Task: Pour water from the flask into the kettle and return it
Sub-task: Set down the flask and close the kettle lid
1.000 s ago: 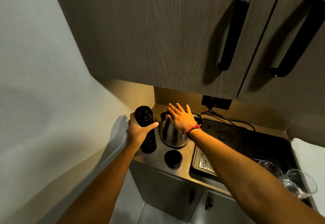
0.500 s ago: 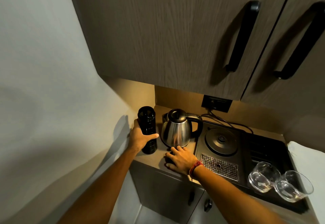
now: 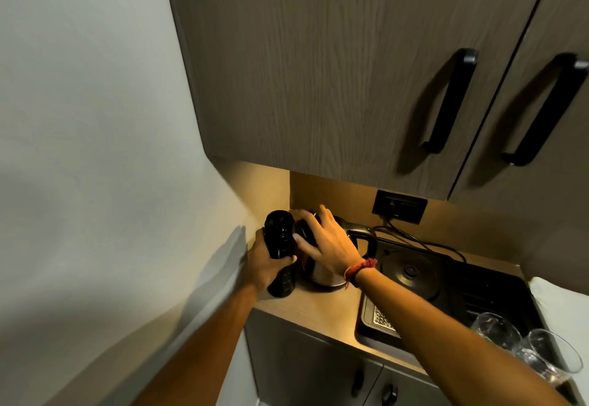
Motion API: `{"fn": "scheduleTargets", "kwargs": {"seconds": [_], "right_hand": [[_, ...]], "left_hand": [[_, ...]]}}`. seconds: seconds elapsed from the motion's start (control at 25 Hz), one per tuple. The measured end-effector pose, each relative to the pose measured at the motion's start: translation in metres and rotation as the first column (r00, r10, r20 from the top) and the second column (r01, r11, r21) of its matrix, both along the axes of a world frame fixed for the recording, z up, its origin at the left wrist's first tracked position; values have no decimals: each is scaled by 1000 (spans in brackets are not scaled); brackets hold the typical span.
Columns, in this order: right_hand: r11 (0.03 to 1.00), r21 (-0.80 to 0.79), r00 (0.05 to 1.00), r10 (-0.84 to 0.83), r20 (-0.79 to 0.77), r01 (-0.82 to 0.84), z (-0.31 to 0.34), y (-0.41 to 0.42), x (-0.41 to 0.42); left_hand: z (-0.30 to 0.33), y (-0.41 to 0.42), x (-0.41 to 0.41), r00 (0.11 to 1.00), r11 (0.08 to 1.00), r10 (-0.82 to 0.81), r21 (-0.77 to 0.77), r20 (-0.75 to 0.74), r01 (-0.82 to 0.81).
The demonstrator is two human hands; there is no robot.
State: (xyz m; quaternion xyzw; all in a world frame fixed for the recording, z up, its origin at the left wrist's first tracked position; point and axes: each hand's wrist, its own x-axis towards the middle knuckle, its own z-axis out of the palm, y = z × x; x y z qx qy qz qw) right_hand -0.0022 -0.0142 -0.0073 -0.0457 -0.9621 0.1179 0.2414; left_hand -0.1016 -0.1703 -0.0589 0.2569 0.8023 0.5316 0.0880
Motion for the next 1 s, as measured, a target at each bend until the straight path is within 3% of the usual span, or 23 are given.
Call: {"fn": "scheduleTargets", "kwargs": {"seconds": [0.12, 0.24, 0.72, 1.0], "right_hand": [[999, -14, 985, 54, 165, -53, 39, -8, -21], [989, 102, 941, 67, 331, -106, 51, -18, -38], [944, 238, 818, 54, 572, -228, 75, -28, -64], [977, 211, 842, -90, 532, -29, 82, -39, -68]], "left_hand": [[8, -4, 1, 1000, 999, -30, 45, 8, 30], [14, -3, 2, 1000, 1000, 5, 25, 22, -5], [18, 0, -2, 993, 992, 97, -87, 66, -91], [16, 7, -5, 990, 987, 121, -115, 70, -113]]}}
